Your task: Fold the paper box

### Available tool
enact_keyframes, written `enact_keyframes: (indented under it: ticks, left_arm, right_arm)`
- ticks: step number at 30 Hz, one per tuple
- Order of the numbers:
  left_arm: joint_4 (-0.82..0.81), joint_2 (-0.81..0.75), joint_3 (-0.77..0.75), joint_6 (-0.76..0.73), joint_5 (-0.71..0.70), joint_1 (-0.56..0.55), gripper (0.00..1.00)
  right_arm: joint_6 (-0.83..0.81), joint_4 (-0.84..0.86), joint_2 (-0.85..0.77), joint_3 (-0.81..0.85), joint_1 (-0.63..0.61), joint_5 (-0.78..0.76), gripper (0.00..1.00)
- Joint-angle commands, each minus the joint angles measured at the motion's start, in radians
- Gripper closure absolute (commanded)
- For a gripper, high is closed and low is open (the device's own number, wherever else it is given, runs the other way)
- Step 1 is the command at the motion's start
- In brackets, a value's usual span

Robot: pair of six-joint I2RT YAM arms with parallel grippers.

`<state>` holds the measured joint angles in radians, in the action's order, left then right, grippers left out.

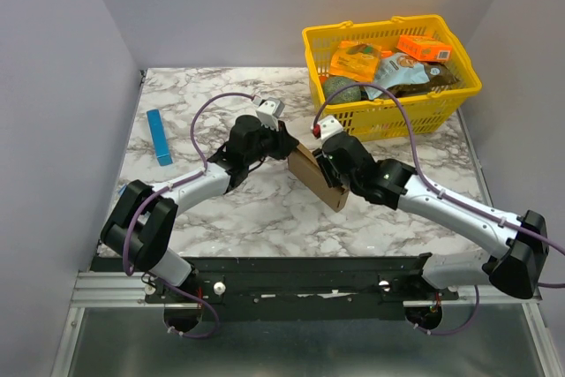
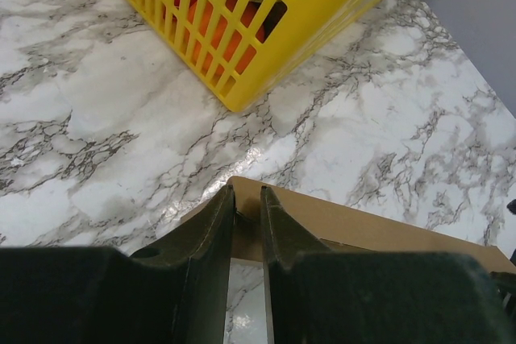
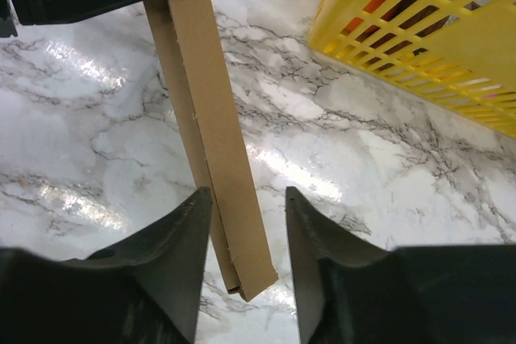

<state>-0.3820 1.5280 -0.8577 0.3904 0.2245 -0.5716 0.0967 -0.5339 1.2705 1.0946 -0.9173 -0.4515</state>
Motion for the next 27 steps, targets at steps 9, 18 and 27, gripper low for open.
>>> enact_keyframes:
  ticks: [9, 18, 27]
  left_arm:
    - [0.195, 0.050, 0.023, -0.008, -0.053, -0.007, 0.74]
    - [0.189, 0.052, 0.032, -0.002, -0.050, -0.007, 0.74]
    - [0.186, 0.058, 0.032, 0.010, -0.060, -0.007, 0.74]
  right_arm:
    - [0.132, -0.020, 0.020, -0.104, -0.022, 0.063, 0.63]
    - [0.262, -0.005, 0.052, -0.188, -0.026, 0.027, 0.71]
    - [0.412, -0.029, 0.021, -0.217, -0.038, 0.060, 0.66]
